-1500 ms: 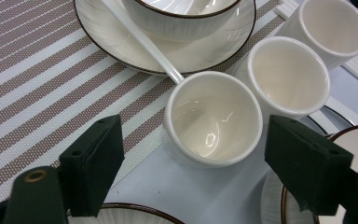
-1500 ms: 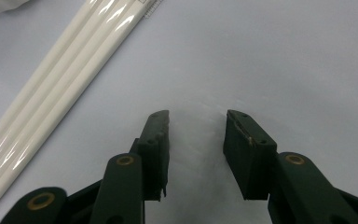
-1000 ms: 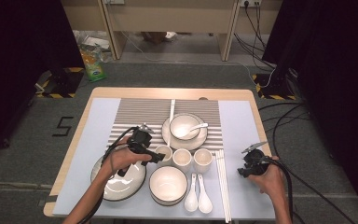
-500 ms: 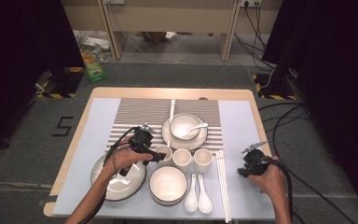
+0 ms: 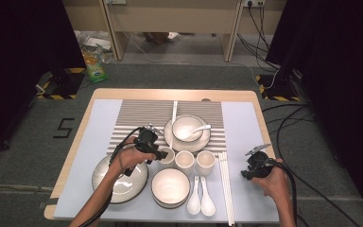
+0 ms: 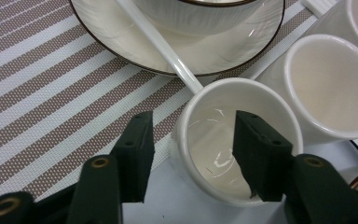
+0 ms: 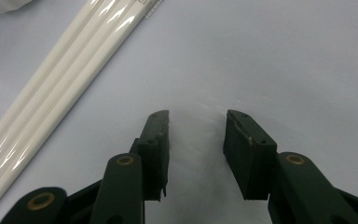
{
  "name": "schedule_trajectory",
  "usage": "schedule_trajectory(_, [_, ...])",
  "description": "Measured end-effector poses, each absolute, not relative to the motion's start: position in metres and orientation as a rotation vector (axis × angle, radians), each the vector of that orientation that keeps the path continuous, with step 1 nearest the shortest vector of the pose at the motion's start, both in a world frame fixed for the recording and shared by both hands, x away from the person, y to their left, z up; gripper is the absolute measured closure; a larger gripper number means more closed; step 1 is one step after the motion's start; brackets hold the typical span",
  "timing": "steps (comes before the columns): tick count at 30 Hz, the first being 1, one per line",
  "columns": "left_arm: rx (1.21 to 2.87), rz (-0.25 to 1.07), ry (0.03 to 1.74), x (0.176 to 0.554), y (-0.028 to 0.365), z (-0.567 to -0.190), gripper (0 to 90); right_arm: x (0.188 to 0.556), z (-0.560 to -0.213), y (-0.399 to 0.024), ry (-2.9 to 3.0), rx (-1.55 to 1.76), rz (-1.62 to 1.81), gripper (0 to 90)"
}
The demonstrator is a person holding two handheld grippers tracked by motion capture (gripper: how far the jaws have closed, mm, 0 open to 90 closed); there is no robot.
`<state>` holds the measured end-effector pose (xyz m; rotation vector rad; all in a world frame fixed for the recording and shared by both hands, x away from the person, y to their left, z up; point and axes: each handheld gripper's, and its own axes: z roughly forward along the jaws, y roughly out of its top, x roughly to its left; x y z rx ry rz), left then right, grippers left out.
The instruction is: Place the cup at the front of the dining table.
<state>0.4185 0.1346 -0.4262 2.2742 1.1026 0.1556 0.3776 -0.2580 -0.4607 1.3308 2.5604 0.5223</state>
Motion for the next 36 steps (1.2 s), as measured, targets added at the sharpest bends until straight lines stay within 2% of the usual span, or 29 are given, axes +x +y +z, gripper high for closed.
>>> schedule_trajectory(12, [2.347, 0.152, 1.097, 0.429, 0.123, -0.432, 67.8, 0.377, -0.461, -0.258, 2.56, 1.331, 0.529, 59.9])
schedule_trajectory(22, [2.403, 0.155, 1.084, 0.431, 0.124, -0.433, 77.0, 0.378, -0.461, -0.259, 2.561, 1.332, 0.53, 59.9])
schedule_trajectory(26, [2.453, 0.175, 1.069, 0.43, 0.127, -0.43, 79.7, 0.377, -0.461, -0.259, 2.558, 1.332, 0.538, 59.8])
schedule_trajectory(36, [2.504, 0.126, 1.031, 0.427, 0.137, -0.425, 80.9, 0.377, -0.461, -0.259, 2.559, 1.333, 0.535, 59.8])
